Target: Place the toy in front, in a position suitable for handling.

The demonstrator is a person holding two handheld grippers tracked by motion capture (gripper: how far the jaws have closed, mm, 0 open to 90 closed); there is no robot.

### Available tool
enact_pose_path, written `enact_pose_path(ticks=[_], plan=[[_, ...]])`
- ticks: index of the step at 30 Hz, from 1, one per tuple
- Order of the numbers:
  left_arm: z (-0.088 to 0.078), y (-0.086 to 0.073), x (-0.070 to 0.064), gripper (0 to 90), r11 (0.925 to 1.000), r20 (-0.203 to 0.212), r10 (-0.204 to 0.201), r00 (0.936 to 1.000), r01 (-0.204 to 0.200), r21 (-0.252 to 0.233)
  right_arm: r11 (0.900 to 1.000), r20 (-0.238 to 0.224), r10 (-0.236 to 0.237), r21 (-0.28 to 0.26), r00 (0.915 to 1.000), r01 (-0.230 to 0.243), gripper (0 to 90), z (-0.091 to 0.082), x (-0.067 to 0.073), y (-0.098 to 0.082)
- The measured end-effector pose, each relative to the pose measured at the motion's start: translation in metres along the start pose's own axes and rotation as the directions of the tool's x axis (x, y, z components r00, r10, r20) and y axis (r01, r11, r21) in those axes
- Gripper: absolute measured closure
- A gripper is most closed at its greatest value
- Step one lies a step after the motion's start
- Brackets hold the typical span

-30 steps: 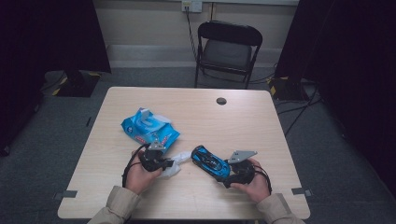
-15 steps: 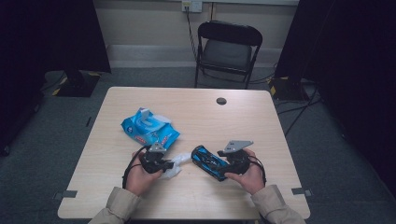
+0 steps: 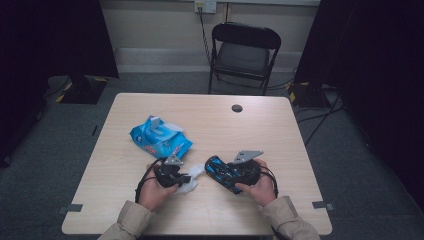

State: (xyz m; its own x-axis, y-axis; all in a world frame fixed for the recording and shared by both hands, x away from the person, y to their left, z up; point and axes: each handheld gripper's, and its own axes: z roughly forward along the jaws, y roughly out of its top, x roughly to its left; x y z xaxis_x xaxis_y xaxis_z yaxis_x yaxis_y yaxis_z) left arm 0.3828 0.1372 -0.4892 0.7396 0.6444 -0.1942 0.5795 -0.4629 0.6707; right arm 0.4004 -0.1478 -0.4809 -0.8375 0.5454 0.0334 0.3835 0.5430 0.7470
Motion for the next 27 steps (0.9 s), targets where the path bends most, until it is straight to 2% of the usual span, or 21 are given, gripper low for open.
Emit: enact_pose_path(ticks=[1,3,4,6,7,8,10,13,14,16,17,18,20,27], plan=[[0.003,0.002,-0.002,84.2,0.9999,-0.003,0.014,0.9999,-0.014,-0.002,1.000,-0.005,0.015,-0.011,0.9999,-0.015,42.5,0.000,-0.001,-0.001],[0.005,0.003,-0.003,83.0,0.9998,-0.003,0.018,0.9998,-0.018,-0.006,1.000,-0.007,0.013,-0.015,0.9999,-0.013,42.6,0.000,-0.001,-0.001],[0.006,0.004,-0.004,76.2,0.9996,-0.007,0.025,0.9997,-0.026,-0.011,1.000,-0.002,0.015,-0.021,0.9999,-0.015,42.6,0.000,-0.001,-0.002],[0.007,0.005,-0.004,76.3,0.9995,-0.014,0.032,0.9994,-0.032,-0.005,1.000,0.001,0.009,-0.023,1.0000,-0.009,42.7,0.000,0.000,-0.002],[0.010,0.008,-0.004,75.3,0.9991,-0.026,0.037,0.9990,-0.037,-0.021,1.000,0.005,0.011,-0.023,0.9999,-0.011,42.7,0.001,0.000,-0.002],[0.012,0.010,-0.003,74.2,0.9991,-0.012,0.035,0.9993,-0.035,-0.025,1.000,0.006,0.009,-0.023,0.9999,-0.009,42.7,0.001,0.001,-0.002],[0.015,0.011,-0.004,72.0,0.9986,-0.012,0.037,0.9992,-0.038,-0.036,1.000,0.007,0.013,-0.028,0.9999,-0.013,42.7,0.001,0.001,-0.002],[0.024,0.014,-0.009,73.0,0.9981,0.003,0.042,0.9991,-0.041,-0.045,0.999,0.008,0.019,-0.036,0.9998,-0.018,42.8,0.002,0.001,-0.003],[0.028,0.017,-0.012,79.0,0.9985,0.020,0.040,0.9990,-0.039,-0.039,0.999,0.009,0.023,-0.041,0.9997,-0.023,42.9,0.002,0.001,-0.003],[0.032,0.020,-0.017,83.4,0.9991,0.041,0.030,0.9987,-0.028,-0.031,0.999,0.011,0.021,-0.043,0.9997,-0.020,42.9,0.003,0.001,-0.003],[0.032,0.020,-0.017,84.5,0.9991,0.041,0.030,0.9987,-0.028,-0.031,0.999,0.011,0.021,-0.043,0.9997,-0.020,42.9,0.003,0.001,-0.003],[0.034,0.022,-0.022,85.1,0.9993,0.062,0.029,0.9977,-0.028,-0.024,0.999,0.014,0.022,-0.043,0.9997,-0.021,42.9,0.003,0.001,-0.003],[0.039,0.023,-0.028,85.5,0.9989,0.071,0.037,0.9968,-0.035,-0.031,0.999,0.020,0.020,-0.039,0.9996,-0.020,42.9,0.003,0.002,-0.003],[0.043,0.027,-0.038,86.0,0.9991,0.053,0.036,0.9980,-0.035,-0.022,0.999,0.029,0.016,-0.033,0.9995,-0.015,43.2,0.002,0.004,-0.003]])
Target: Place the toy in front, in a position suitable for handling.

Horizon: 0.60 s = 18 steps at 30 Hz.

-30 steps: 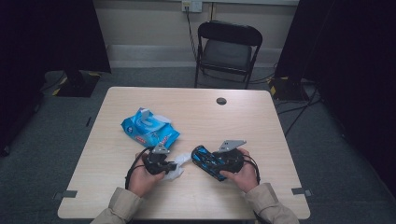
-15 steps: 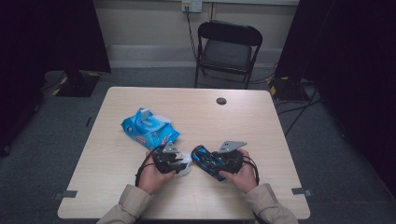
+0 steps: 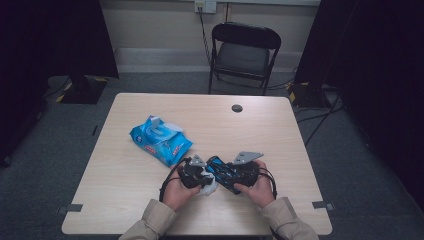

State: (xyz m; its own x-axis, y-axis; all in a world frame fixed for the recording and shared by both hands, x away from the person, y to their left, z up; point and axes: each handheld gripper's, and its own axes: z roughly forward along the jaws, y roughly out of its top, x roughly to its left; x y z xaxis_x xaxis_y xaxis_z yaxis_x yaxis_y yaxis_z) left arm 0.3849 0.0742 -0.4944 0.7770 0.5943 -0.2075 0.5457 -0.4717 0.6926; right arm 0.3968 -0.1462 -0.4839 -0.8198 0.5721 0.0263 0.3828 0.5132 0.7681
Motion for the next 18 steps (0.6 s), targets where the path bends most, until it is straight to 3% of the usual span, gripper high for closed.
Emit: enact_pose_path(ticks=[9,10,18], plan=[[0.005,0.003,-0.012,86.1,0.9999,0.004,0.008,1.0000,-0.008,0.009,1.000,0.000,0.000,-0.008,1.0000,0.000,43.2,0.001,0.000,-0.001],[0.006,0.004,-0.014,86.2,0.9997,0.019,0.016,0.9997,-0.017,0.016,1.000,0.002,0.001,-0.009,1.0000,-0.001,43.2,0.001,0.000,-0.001],[0.012,0.004,-0.024,86.2,0.9996,0.033,0.029,0.9991,-0.029,0.001,1.000,-0.002,0.006,-0.014,1.0000,-0.006,43.2,0.001,-0.001,-0.001]])
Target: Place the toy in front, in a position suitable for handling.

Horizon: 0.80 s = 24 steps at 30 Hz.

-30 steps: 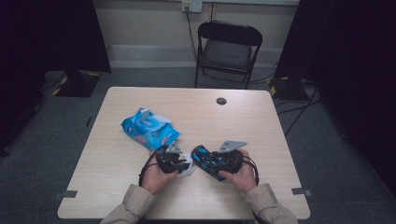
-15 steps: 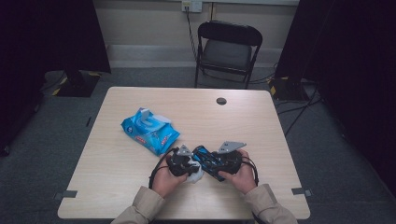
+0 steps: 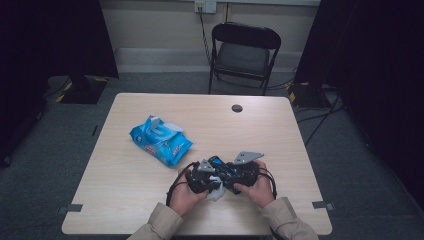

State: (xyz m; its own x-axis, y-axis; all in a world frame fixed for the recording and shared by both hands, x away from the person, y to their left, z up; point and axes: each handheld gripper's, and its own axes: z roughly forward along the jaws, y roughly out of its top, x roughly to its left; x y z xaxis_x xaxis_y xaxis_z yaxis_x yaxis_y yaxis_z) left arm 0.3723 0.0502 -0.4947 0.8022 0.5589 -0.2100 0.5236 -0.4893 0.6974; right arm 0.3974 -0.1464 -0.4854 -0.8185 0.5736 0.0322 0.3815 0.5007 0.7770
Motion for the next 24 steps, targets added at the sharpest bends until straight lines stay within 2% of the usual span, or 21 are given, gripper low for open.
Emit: enact_pose_path(ticks=[8,13,14,22,24], plan=[[0.004,0.000,-0.009,86.2,0.9999,0.004,0.012,0.9999,-0.012,-0.010,1.000,-0.002,0.002,-0.003,1.0000,-0.002,43.2,0.000,0.000,0.000],[0.006,0.001,-0.014,86.1,0.9993,-0.003,0.036,0.9993,-0.036,-0.003,1.000,-0.002,0.002,-0.004,1.0000,-0.002,43.2,0.000,0.000,0.000],[0.006,0.001,-0.015,86.2,0.9997,0.005,0.024,0.9997,-0.024,-0.008,1.000,-0.003,0.002,-0.004,1.0000,-0.002,43.2,0.000,0.000,0.000],[0.007,0.001,-0.019,86.3,0.9995,-0.005,0.032,0.9995,-0.032,-0.002,1.000,-0.007,0.005,-0.004,1.0000,-0.005,43.3,0.000,-0.001,-0.001],[0.007,0.002,-0.021,86.4,0.9990,-0.006,0.044,0.9990,-0.044,0.003,1.000,-0.007,0.003,-0.005,1.0000,-0.003,43.3,0.000,-0.001,-0.001]])
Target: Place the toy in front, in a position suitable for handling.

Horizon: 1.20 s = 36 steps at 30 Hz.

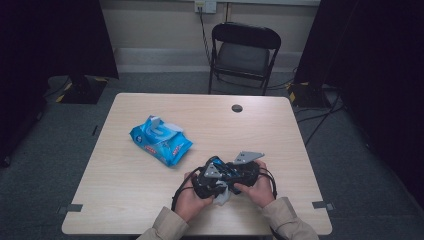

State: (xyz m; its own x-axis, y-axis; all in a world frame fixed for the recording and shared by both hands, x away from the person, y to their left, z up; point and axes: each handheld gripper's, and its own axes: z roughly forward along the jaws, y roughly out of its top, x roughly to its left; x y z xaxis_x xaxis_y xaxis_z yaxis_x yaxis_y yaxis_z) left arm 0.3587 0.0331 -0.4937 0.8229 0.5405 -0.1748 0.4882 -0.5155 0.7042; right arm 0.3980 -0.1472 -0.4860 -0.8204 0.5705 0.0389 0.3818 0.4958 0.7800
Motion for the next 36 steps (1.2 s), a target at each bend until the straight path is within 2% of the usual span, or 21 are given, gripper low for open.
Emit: enact_pose_path(ticks=[3,8,21,26,32,36], plan=[[0.000,0.000,0.000,86.5,1.0000,0.005,0.000,1.0000,0.000,0.000,1.000,0.000,0.000,0.000,1.0000,0.000,43.3,0.000,0.000,0.000],[0.003,0.001,-0.007,86.6,0.9998,0.049,0.016,0.9987,-0.017,0.011,1.000,0.000,0.000,-0.002,1.0000,0.000,43.3,0.000,0.000,0.000],[0.008,0.005,-0.017,86.7,0.9989,0.043,0.043,0.9981,-0.044,0.016,1.000,-0.001,0.001,-0.006,1.0000,-0.001,43.3,0.000,0.000,0.000],[0.013,0.008,-0.027,86.7,0.9979,0.062,0.061,0.9962,-0.062,0.018,1.000,-0.004,0.002,-0.009,1.0000,-0.002,43.3,0.000,-0.001,-0.001],[0.016,0.010,-0.031,86.7,0.9974,0.073,0.067,0.9951,-0.068,0.021,1.000,-0.006,0.003,-0.010,1.0000,-0.003,43.3,0.000,-0.001,-0.001],[0.022,0.012,-0.037,86.7,0.9965,0.103,0.080,0.9914,-0.082,0.014,1.000,-0.005,0.004,-0.010,1.0000,-0.004,43.2,0.001,-0.001,-0.001]])
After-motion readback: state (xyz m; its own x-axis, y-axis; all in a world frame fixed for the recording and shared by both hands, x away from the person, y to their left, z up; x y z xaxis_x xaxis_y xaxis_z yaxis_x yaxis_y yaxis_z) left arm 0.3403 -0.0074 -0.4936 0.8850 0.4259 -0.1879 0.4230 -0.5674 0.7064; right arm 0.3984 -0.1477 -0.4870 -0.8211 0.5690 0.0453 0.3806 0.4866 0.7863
